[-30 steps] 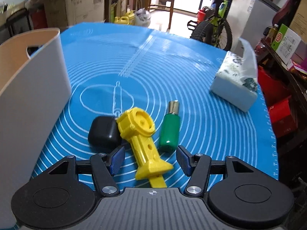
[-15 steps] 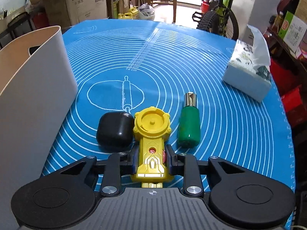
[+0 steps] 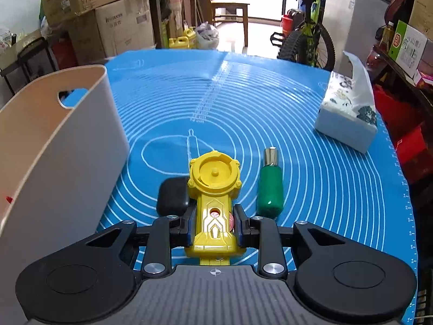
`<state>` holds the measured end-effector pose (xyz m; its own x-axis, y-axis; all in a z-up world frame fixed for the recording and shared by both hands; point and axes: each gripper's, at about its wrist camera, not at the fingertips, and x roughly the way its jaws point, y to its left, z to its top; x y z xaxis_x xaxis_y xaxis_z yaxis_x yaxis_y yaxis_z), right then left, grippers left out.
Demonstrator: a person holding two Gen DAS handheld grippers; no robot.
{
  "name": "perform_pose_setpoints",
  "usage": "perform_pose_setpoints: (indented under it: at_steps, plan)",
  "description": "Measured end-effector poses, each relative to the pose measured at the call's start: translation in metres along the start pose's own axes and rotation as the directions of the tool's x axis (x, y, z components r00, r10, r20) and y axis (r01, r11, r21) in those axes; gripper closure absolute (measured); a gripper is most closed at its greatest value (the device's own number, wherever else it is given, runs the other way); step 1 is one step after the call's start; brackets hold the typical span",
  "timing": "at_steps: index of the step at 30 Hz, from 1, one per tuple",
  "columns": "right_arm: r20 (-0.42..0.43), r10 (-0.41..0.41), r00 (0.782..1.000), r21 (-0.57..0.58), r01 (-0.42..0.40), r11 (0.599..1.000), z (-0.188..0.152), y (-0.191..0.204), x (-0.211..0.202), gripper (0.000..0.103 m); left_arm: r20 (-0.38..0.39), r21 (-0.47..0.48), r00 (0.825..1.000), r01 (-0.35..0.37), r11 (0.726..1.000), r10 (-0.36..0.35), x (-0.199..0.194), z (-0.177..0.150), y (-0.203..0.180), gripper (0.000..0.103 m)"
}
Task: Organize rigid objects
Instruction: 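Grasp the yellow toy part with the right gripper, then carry the yellow toy part into the basket and release it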
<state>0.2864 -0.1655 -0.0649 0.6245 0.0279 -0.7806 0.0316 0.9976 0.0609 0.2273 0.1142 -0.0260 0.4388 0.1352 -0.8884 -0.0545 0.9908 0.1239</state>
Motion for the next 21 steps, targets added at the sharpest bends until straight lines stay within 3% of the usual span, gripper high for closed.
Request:
perform_pose_setpoints:
  at_steps: [12,21]
  plan:
    - [0.137,0.011,0.991,0.037,-0.016,0.999,0.017,0.004,-0.042,0.067,0.0,0.0,1.0,0.0,1.0,0.0,0.0,0.0,0.0,0.087]
    - [0.272,0.061,0.96,0.033,-0.073,0.997,0.027,0.028,-0.091,0.067,0.0,0.0,1.0,0.0,1.0,0.0,0.0,0.0,0.0,0.087]
